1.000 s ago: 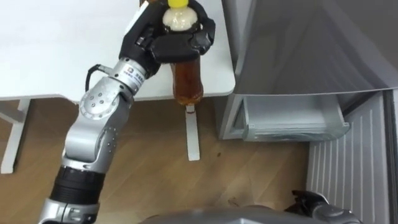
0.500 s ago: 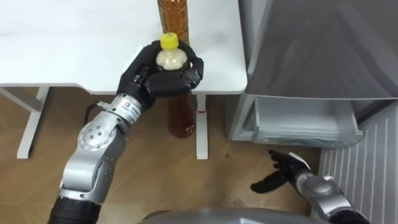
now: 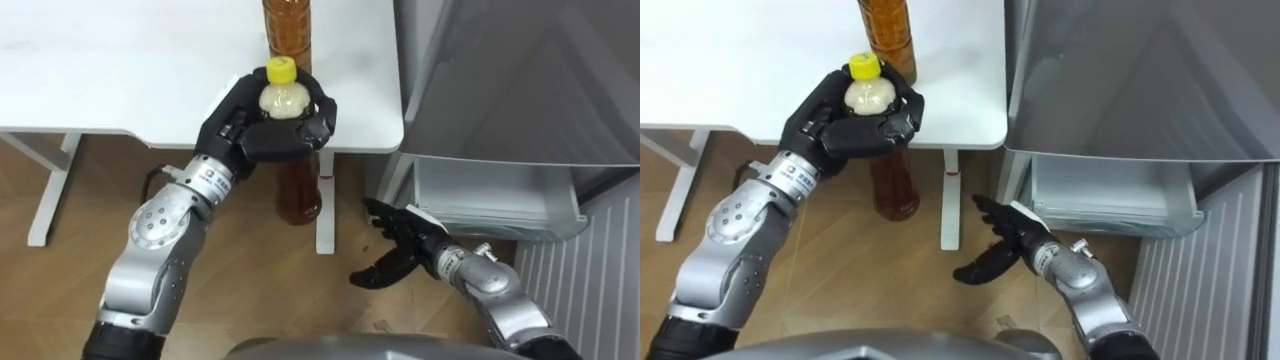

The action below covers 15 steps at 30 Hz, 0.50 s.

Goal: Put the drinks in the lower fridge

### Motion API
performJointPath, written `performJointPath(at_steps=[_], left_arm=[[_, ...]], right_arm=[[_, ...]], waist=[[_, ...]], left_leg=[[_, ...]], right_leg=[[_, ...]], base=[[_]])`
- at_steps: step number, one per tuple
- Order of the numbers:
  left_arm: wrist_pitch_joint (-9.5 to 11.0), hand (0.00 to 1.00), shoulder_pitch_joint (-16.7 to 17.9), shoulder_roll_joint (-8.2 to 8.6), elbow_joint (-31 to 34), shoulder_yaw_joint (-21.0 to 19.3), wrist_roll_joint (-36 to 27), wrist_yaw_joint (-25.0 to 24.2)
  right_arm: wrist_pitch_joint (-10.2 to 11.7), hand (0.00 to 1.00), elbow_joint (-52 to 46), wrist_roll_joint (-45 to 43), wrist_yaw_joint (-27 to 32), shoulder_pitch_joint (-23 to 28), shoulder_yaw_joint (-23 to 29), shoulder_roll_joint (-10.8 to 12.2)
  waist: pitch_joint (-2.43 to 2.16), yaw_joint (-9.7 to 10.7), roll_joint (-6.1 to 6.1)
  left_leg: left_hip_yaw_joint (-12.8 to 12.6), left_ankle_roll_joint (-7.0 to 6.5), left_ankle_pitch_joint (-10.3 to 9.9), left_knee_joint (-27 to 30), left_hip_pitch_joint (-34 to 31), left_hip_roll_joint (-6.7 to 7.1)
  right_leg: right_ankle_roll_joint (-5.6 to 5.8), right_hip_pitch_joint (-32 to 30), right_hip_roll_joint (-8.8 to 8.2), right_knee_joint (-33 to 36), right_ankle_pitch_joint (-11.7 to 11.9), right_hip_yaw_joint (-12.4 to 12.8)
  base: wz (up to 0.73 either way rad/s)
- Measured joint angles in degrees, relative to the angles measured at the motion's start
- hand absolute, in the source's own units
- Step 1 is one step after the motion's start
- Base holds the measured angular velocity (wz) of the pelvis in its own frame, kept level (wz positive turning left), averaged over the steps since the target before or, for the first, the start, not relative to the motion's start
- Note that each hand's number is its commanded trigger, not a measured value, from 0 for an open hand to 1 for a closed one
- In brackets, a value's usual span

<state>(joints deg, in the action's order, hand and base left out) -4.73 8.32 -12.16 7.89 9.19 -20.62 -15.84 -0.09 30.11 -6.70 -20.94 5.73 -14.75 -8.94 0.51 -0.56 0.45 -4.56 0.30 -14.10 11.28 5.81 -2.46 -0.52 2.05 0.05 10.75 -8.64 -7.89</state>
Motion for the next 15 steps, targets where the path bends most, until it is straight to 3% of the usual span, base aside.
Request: performJointPath(at_steps=[6,15], left_arm=[[0.1,1.0,0.7,-0.09,-0.2,0.0,0.0,-0.8],[0.6,1.0,0.7,-0.31,-0.2,0.1,0.4,-1.8]], right_arm=[[0.0,0.0,-4.1,4.2,-3.9,0.0,0.1,-0.2],[0.1,0.0,-11.8,6.0,-13.3,0.0,-1.0,-0.8]], waist=[[0.05,-0.4,-0.02],[0.49,-1.0,-0.64]], left_leg=[[0.0,0.0,0.0,0.1,0.0,0.0],[0.2,0.0,0.0,0.1,-0.2,0.03]], right_leg=[[-0.02,0.0,-0.01,0.1,0.0,0.0],[0.0,-0.1,-0.06,-0.1,0.0,-0.1]], base=[[0.0],[0.0]])
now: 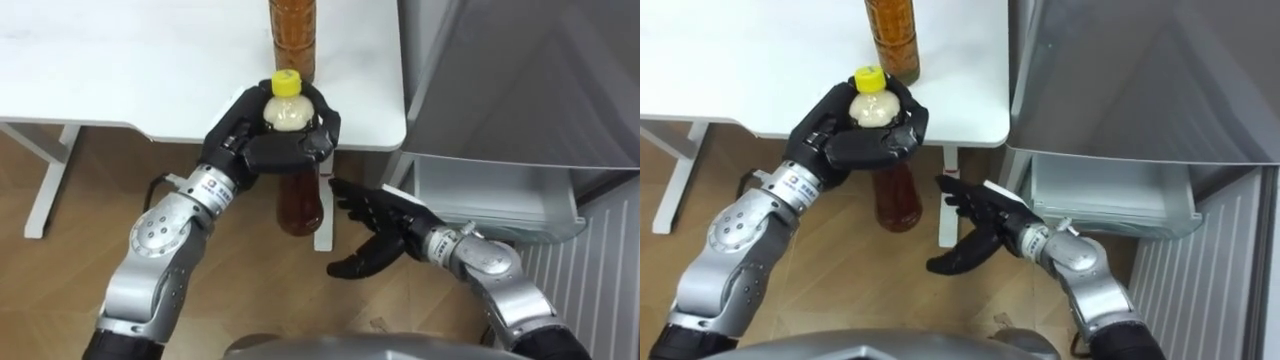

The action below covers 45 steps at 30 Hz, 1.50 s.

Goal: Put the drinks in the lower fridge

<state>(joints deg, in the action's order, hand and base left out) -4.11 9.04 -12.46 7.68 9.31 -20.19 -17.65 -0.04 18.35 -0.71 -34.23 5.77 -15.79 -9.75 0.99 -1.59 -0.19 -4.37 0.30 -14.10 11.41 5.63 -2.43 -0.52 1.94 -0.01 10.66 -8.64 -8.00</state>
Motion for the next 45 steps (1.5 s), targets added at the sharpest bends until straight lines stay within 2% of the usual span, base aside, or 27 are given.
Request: performJointPath(at_steps=[7,10,18,27,28,29,30,33,39,45], left_arm=[[0.4,1.0,0.0,-0.1,-0.9,3.0,2.4,-0.1],[0.4,1.0,0.0,-0.31,-1.2,4.4,3.8,-0.6],[0.4,1.0,0.0,-0.29,-1.3,4.7,4.7,-2.5],[0.4,1.0,0.0,-0.04,-1.3,6.7,5.1,-2.7],[0.4,1.0,0.0,0.01,-1.3,6.9,5.4,-2.8],[0.4,1.0,0.0,0.0,-1.3,7.0,5.5,-2.8],[0.4,1.0,0.0,0.0,-1.3,7.3,5.8,-2.9],[0.4,1.0,0.0,-0.01,-1.3,8.0,5.9,-2.9],[0.4,1.0,0.0,-0.06,-1.3,10.2,5.1,-3.2],[0.4,1.0,-0.1,0.1,-1.1,11.3,1.8,-3.2]], right_arm=[[-0.1,0.0,-2.0,5.8,-4.5,-0.1,-1.2,0.0],[-0.1,0.0,-1.9,7.2,-6.2,-0.1,-1.3,0.0],[-1.2,0.0,-1.8,10.4,-9.0,-0.1,-2.2,-0.1],[-1.4,0.0,-1.6,12.2,-10.2,-0.2,-2.7,0.4],[-1.9,0.05,-1.6,12.2,-10.4,-0.2,-2.7,0.5],[-2.1,0.19,-1.6,12.2,-10.5,-0.2,-2.6,0.5],[-2.5,0.53,-1.6,12.5,-10.8,-0.2,-2.7,0.5],[-3.3,1.0,-1.6,14.3,-11.0,-0.2,-2.8,0.2],[-3.7,1.0,-1.6,14.4,-10.5,-0.2,-2.8,-0.1],[-3.7,1.0,-2.0,14.4,-10.6,-0.3,-3.5,-0.4]], waist=[[0.35,0.1,-0.7],[0.17,0.1,-1.12],[-0.02,0.4,-1.78],[-0.04,1.2,-1.81],[-0.04,1.3,-1.8],[-0.04,1.4,-1.79],[-0.03,1.4,-1.77],[-0.05,1.4,-1.66],[-0.33,1.4,-1.05],[-0.36,1.6,-1.05]], left_leg=[[0.3,0.0,0.0,0.0,-0.5,0.13],[0.2,0.0,0.0,0.2,-1.3,0.13],[0.2,0.0,0.0,0.3,-1.1,0.06],[-0.2,-0.01,0.0,0.4,-0.9,0.15],[-0.2,-0.02,0.0,0.4,-1.0,0.18],[-0.2,-0.02,0.0,0.4,-1.0,0.19],[-0.2,-0.03,0.0,0.4,-1.1,0.2],[-0.2,-0.04,0.0,0.4,-1.2,0.18],[-0.2,-0.05,0.0,0.4,-1.2,0.15],[-0.2,-0.05,0.0,0.4,-1.1,0.15]], right_leg=[[0.14,0.0,-0.08,-0.1,-0.1,-0.1],[0.15,-0.8,-0.09,0.0,-0.1,-0.1],[0.13,-0.8,-0.15,0.2,-0.1,-0.3],[0.14,-1.0,-0.42,0.9,-0.1,-0.5],[0.14,-1.0,-0.42,0.9,-0.1,-0.5],[0.14,-1.0,-0.42,0.9,-0.1,-0.5],[0.14,-0.9,-0.42,0.9,-0.1,-0.5],[0.15,-0.9,-0.36,0.9,-0.1,-0.6],[0.15,-1.0,-0.33,0.9,-0.1,-0.6],[0.15,-1.0,-0.35,0.9,-0.1,-0.5]], base=[[0.02],[0.0],[0.0],[0.0],[0.0],[0.0],[0.0],[0.0],[0.0],[0.0]])
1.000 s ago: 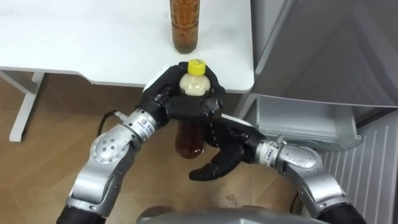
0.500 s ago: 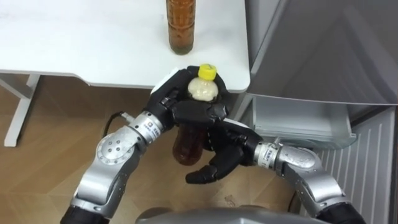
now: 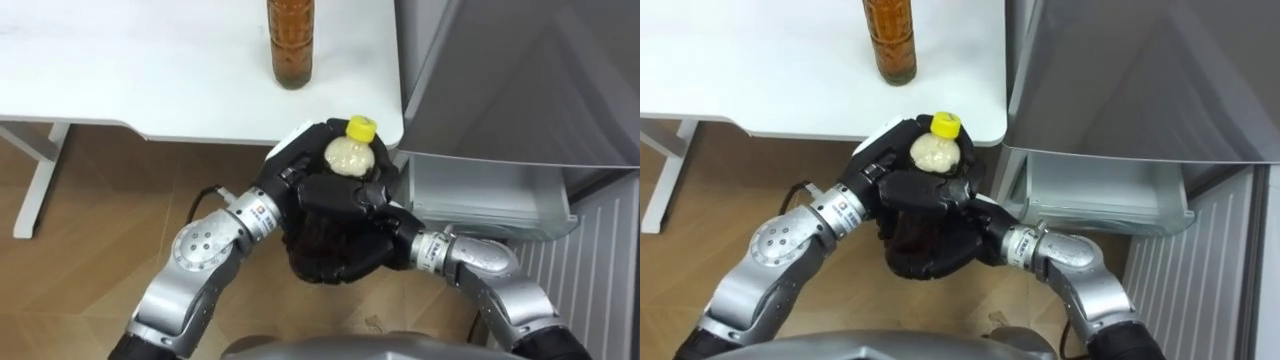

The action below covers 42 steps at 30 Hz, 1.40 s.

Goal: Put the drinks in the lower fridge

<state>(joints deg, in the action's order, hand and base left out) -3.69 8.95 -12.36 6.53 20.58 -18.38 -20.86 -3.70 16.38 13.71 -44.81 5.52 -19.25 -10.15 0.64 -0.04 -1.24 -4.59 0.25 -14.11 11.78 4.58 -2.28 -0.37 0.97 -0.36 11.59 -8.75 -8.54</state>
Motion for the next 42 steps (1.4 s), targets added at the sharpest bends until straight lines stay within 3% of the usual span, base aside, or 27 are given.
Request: performJointPath(at_steps=[11,12,13,14,42], left_arm=[[0.4,0.98,0.0,0.97,0.0,0.6,-0.5,0.0],[0.4,0.52,0.0,0.98,0.0,0.6,-1.1,0.1],[0.4,0.13,0.0,1.0,0.0,0.6,-1.3,0.2],[0.4,0.0,0.0,1.01,0.0,0.6,-1.4,0.2],[1.6,0.0,-0.5,-0.84,0.0,-0.6,-2.2,0.6]], right_arm=[[0.0,1.0,-0.5,1.8,0.6,0.0,-0.8,0.3],[0.0,1.0,-0.5,2.0,0.6,0.0,-0.8,0.3],[0.0,1.0,-0.5,2.2,0.6,0.0,-0.8,0.3],[0.0,1.0,-0.5,2.2,0.6,0.1,-0.8,0.3],[-0.1,1.0,-0.5,4.4,-0.8,0.2,-1.1,-3.3]], waist=[[0.04,-0.1,-0.08],[0.04,-0.1,-0.09],[0.05,-0.1,-0.09],[0.05,-0.1,-0.1],[0.12,-0.4,-0.33]], left_leg=[[0.0,-0.04,0.0,0.0,0.0,0.05],[0.0,-0.04,0.0,0.0,0.0,0.05],[0.0,-0.04,0.0,0.0,0.0,0.05],[0.0,-0.04,0.0,0.0,0.0,0.05],[-0.1,-0.04,0.0,0.0,0.1,0.01]], right_leg=[[0.0,0.1,-0.06,0.1,0.0,0.0],[0.0,0.1,-0.05,0.1,0.0,0.0],[0.0,0.1,-0.04,0.1,0.0,0.0],[0.0,0.1,-0.04,0.1,0.0,0.0],[0.04,0.0,-0.06,0.1,0.0,-0.1]], base=[[0.0],[0.0],[0.0],[0.0],[0.0]])
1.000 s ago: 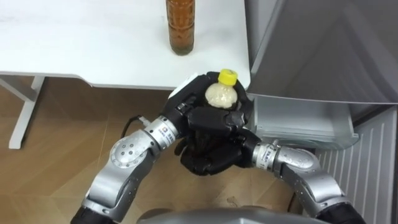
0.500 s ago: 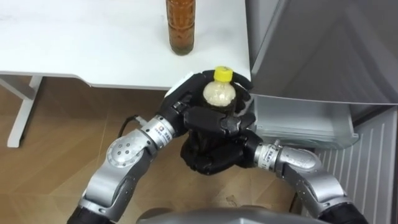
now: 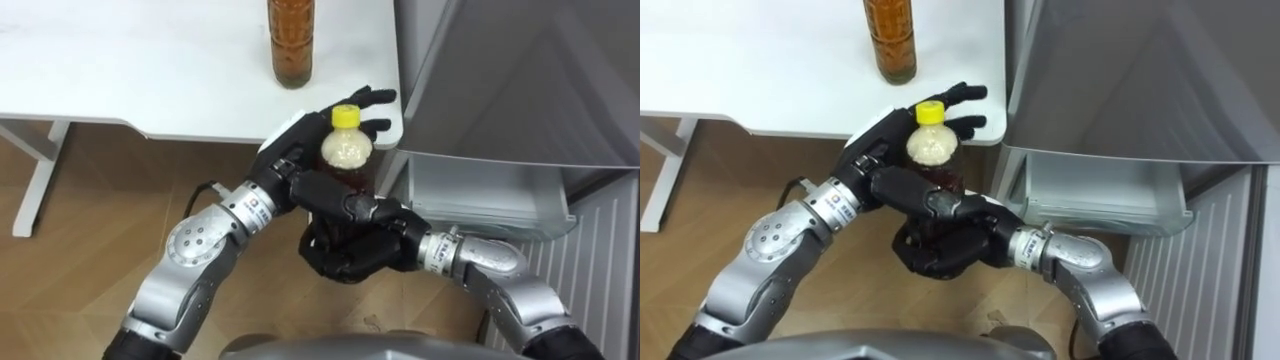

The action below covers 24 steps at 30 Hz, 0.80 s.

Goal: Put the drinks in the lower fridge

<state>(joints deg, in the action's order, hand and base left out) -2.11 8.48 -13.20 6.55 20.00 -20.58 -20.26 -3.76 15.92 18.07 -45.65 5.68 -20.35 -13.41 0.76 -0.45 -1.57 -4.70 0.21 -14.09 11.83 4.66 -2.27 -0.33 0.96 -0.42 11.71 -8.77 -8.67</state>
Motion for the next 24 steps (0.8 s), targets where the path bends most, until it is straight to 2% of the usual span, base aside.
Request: performJointPath(at_steps=[11,15,18,21,24], left_arm=[[0.1,0.0,-1.3,-0.71,0.4,-0.2,1.6,0.1],[0.1,0.0,-1.7,-0.69,5.0,-1.7,3.3,1.2],[2.2,0.0,-3.0,-0.69,7.6,-2.1,3.2,1.7],[2.5,0.0,-4.7,-0.7,8.1,-2.7,3.2,1.7],[2.8,0.0,-5.4,-0.54,9.3,-5.0,2.9,2.0]], right_arm=[[0.0,1.0,1.3,-0.1,0.0,0.1,-0.4,-0.1],[0.0,1.0,1.3,-0.7,0.3,0.1,-1.5,-0.3],[0.0,1.0,1.4,-0.8,0.3,0.1,-1.8,-0.5],[0.0,1.0,1.4,-0.8,0.3,0.1,-1.8,-0.6],[0.0,1.0,1.4,-0.8,0.3,0.5,-1.7,-1.1]], waist=[[0.0,-0.1,0.15],[-0.01,-0.2,0.6],[0.02,-0.3,1.33],[0.01,-0.9,2.06],[0.03,-1.1,2.09]], left_leg=[[-0.2,0.0,0.0,0.0,0.2,-0.06],[0.0,0.0,0.0,-0.1,0.1,-0.07],[0.1,0.0,0.0,-0.2,0.2,-0.08],[0.1,0.0,0.0,-0.1,0.4,-0.08],[0.1,0.01,0.0,-0.2,0.6,-0.14]], right_leg=[[-0.03,-0.1,0.1,0.0,0.0,0.3],[-0.06,-0.1,0.19,0.0,0.0,0.6],[-0.06,0.0,0.2,0.0,0.0,0.5],[-0.06,0.1,0.2,0.1,0.0,0.6],[-0.09,0.2,0.26,0.0,0.1,0.6]], base=[[0.0],[0.0],[0.0],[0.0],[0.0]])
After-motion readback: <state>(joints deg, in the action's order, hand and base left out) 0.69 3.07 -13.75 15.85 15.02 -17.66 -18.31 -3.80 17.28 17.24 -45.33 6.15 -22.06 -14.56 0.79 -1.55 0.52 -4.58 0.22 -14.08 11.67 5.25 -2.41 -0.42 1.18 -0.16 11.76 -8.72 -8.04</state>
